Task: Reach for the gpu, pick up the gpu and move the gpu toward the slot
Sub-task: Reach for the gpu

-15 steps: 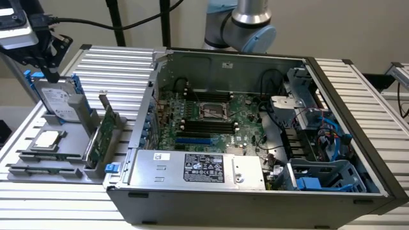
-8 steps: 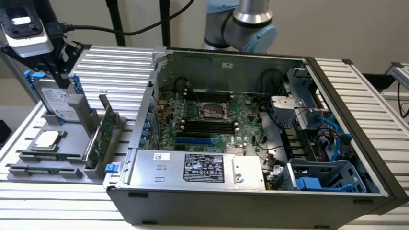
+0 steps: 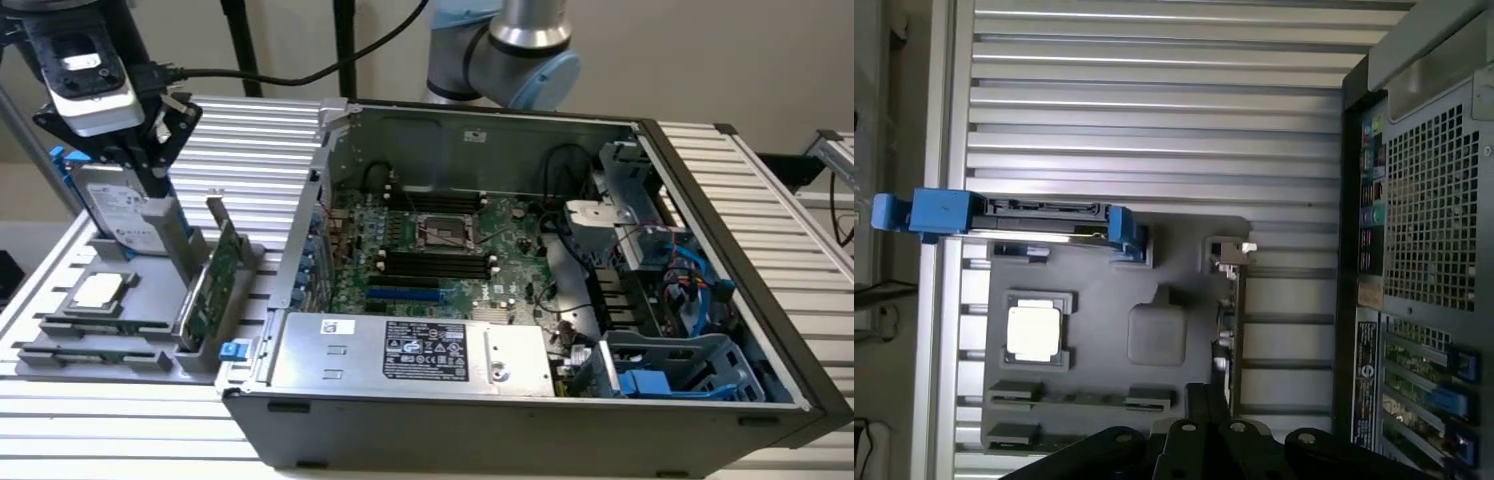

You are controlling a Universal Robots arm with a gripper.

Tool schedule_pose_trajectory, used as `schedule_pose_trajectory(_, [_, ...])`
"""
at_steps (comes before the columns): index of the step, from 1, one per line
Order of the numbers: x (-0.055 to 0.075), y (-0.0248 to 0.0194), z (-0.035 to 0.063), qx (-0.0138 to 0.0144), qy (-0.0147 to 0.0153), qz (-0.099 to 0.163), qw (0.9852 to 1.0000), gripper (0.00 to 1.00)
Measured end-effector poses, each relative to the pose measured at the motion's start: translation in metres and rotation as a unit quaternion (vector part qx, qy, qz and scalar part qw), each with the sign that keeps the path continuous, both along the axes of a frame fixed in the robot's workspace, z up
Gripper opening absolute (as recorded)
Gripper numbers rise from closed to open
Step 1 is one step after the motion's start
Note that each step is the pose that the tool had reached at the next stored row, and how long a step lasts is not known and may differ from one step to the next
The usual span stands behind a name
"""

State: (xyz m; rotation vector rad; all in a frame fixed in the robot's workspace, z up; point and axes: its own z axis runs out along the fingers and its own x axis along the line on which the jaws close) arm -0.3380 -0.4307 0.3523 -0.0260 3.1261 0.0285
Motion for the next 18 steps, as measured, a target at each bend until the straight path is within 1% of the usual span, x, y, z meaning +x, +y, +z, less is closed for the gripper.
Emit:
schedule_pose_trajectory(5, [0.01,-0.0032,-0.005,-0.0052,-0.0032,0.0,1.0,0.11])
schedule_pose_trajectory(8, [0.014,-0.0053,-0.0074,-0.0082,-0.0048,0.0,1.0,0.11])
schedule_pose_trajectory(18, [0.015,-0.0057,-0.0074,-0.0082,-0.0046,0.0,1.0,0.11])
